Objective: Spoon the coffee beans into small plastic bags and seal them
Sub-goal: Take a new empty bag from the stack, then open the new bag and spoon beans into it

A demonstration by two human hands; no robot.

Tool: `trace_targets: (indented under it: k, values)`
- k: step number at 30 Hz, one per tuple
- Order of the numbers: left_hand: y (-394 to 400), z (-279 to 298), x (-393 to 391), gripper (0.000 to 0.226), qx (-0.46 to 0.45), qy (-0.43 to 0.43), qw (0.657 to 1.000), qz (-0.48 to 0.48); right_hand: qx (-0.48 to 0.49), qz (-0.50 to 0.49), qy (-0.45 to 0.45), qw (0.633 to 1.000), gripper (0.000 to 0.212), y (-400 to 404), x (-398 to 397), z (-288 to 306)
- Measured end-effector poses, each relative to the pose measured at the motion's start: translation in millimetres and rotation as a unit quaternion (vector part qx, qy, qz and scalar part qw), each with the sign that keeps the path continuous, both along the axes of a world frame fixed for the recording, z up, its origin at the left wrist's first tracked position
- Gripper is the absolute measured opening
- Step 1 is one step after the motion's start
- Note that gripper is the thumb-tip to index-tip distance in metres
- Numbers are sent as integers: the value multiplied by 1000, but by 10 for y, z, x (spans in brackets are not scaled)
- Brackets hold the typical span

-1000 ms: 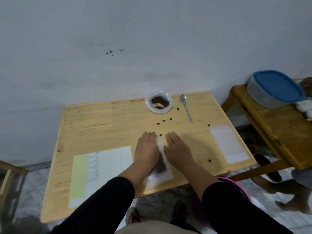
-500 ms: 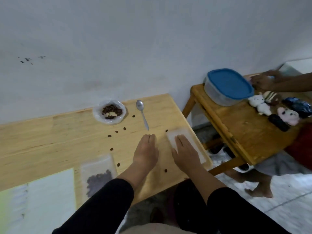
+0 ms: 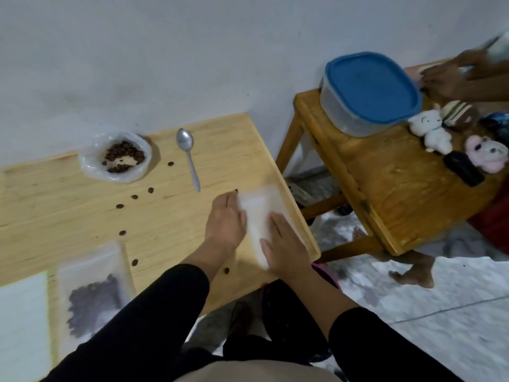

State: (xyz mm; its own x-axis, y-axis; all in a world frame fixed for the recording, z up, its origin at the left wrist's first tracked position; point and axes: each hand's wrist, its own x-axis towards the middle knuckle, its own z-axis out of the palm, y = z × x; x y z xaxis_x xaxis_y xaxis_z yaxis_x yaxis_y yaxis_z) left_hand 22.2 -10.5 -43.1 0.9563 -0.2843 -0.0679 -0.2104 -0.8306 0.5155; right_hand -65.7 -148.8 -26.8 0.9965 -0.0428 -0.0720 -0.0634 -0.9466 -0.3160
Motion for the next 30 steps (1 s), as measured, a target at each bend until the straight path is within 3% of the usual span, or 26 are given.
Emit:
trace_targets:
  k: [3,19,21,26,28,30]
  values:
    - [-86,51,12,49,-12,-7,1000,7,-2,3,-42,999,55,-14,-41,-15]
    - [-135,348,-31,15,-139,-46,988,53,71,-4,-61,996,49,-81,23,-59]
    - [-112,388,-25,16,-165,-40,983,67,100,-10,-88,991,49,-116,90,40]
    - [20,643,6,17,-208,-60,975,54,47,15,-239,970,48,-148,383,427]
    - [93,779,33,17,-222,-90,970,38,58,11,-247,967,48,-97,526,589]
    - [187,935,61,16,-243,-118,962,42,95,17,-246,964,36,-1,656,761]
